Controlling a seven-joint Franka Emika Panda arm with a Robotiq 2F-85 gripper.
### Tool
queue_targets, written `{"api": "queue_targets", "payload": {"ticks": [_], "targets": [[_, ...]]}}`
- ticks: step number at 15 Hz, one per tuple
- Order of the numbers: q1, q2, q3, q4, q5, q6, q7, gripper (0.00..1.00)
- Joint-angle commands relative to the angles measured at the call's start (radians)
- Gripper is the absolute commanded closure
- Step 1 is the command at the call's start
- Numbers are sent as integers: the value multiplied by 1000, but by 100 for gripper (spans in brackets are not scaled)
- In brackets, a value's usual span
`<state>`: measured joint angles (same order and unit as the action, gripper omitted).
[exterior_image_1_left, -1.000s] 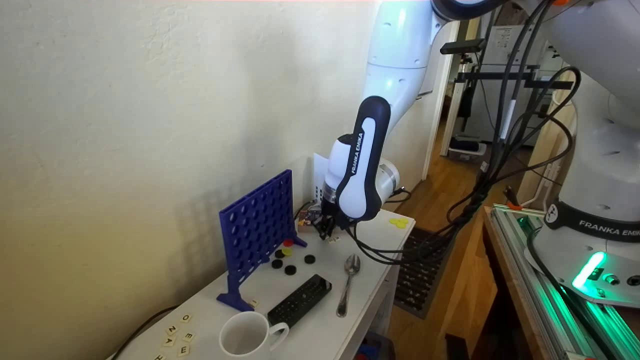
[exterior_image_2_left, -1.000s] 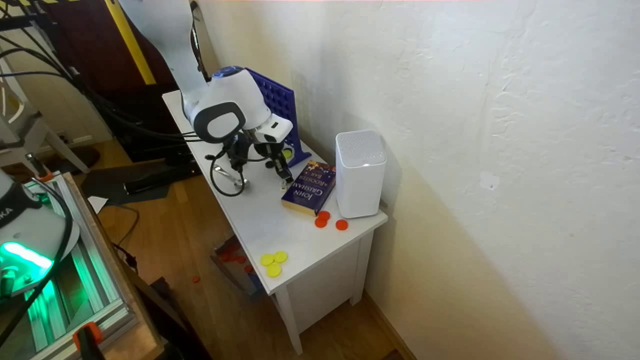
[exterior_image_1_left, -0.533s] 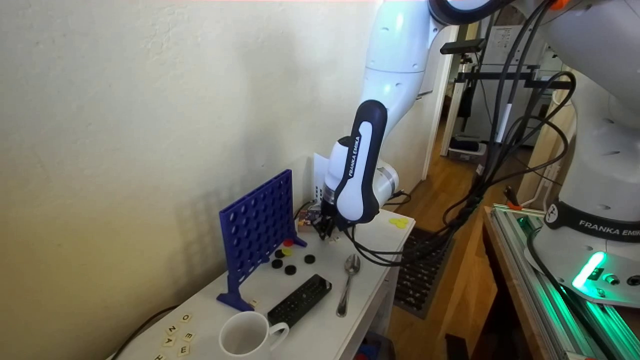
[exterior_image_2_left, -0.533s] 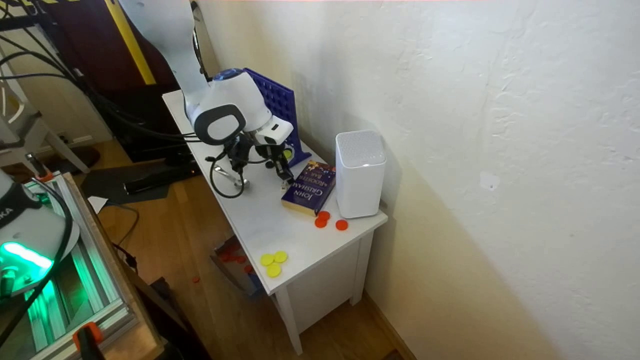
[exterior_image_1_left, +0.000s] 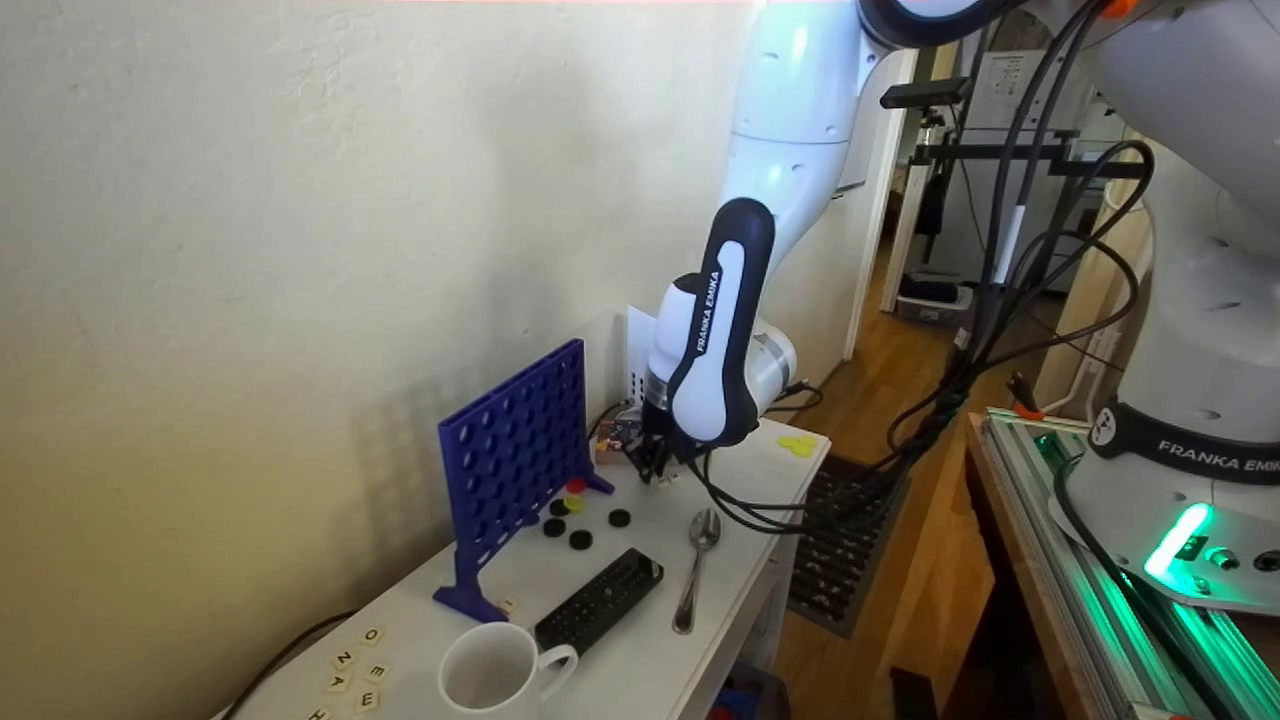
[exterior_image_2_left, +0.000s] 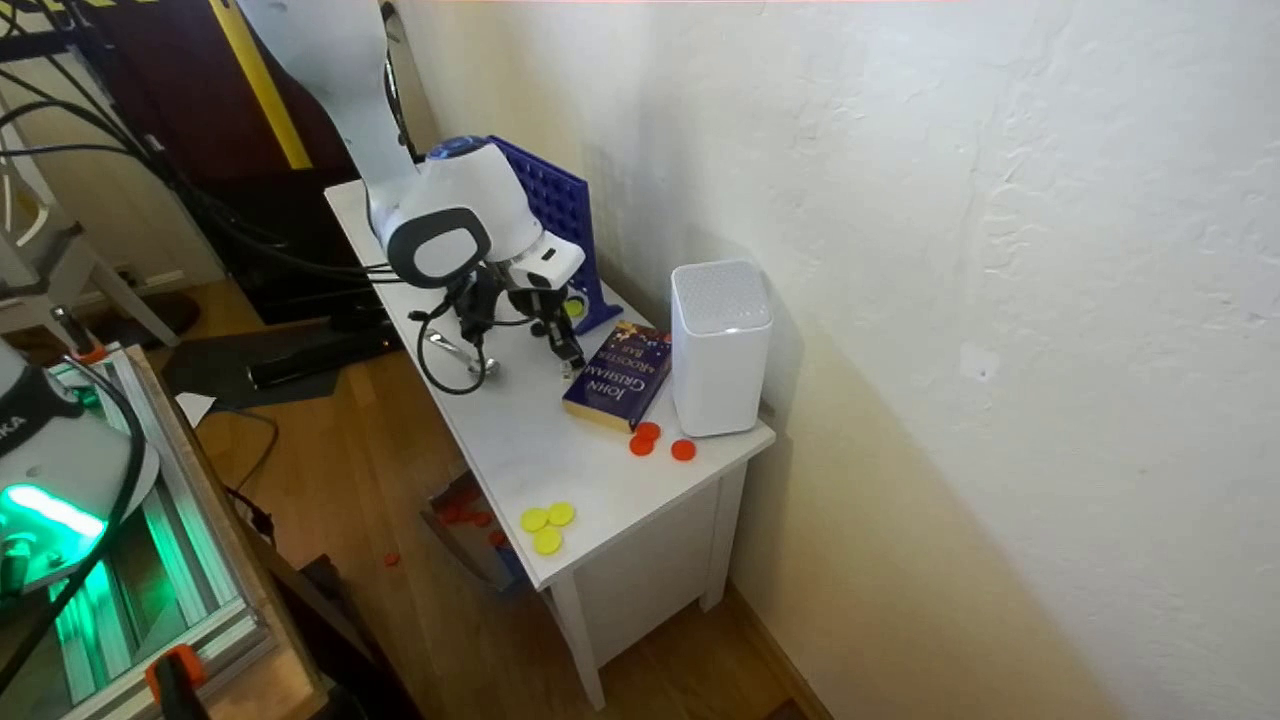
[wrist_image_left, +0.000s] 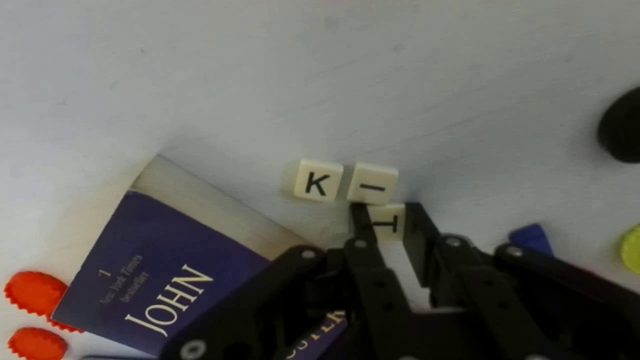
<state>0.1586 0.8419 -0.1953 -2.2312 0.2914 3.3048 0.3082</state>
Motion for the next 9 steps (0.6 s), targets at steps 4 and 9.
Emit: {"api": "queue_targets", "payload": {"ticks": [4, 9], "targets": [[-9, -56, 17, -34, -3, -138, -9, 95], [-24, -90, 28, -67, -12, -203, -5, 95]]}}
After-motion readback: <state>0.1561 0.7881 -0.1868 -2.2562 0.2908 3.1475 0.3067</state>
